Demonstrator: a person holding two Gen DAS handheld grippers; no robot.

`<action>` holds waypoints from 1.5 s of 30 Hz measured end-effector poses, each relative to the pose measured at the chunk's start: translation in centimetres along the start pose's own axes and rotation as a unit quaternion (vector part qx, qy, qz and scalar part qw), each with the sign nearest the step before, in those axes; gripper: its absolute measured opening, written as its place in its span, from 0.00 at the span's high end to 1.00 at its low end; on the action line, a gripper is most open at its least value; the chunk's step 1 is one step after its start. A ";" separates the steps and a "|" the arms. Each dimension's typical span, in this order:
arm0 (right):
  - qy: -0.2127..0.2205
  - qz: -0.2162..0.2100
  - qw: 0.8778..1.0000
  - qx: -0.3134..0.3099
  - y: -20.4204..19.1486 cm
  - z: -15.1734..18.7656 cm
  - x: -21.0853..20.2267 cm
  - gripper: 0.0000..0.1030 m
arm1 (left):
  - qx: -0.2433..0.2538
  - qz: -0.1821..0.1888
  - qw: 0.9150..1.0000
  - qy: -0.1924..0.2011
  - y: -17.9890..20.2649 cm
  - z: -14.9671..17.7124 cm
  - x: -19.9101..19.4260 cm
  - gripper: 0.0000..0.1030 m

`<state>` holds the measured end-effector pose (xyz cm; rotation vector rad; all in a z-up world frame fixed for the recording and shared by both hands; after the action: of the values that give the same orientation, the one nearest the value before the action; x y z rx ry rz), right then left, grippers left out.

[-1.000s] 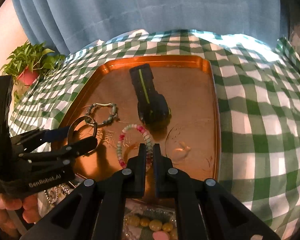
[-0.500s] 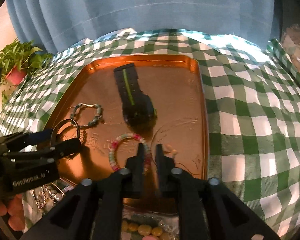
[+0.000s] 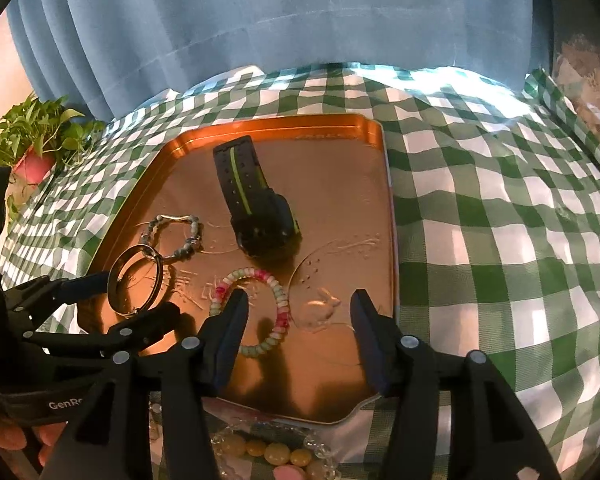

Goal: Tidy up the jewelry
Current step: 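Open the left tool to drop the bangle while the right tool releases the pink bracelet into the tray, then withdraw both open tools from the tray toward the loose jewelry on the cloth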

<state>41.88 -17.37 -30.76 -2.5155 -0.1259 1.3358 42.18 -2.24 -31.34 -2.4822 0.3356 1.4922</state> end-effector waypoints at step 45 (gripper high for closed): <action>0.125 -0.032 0.991 -0.020 -7.3 16.2 -32.3 0.21 | 0.000 -0.030 0.971 0.235 5.4 18.7 -36.5 0.18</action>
<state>10.75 -13.81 -11.46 -2.6623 -0.1799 0.9915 8.24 1.27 -7.94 -2.7965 0.3327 0.8627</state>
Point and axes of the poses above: each gripper's, at about its wrist camera, not at the fingertips, and x roughly the way its jaws point, y to its right, z to its underside, the point moved 5 cm from there along x, roughly the way its jaws point, and after that the axes turned 14 degrees about x, right-handed, at the moved point
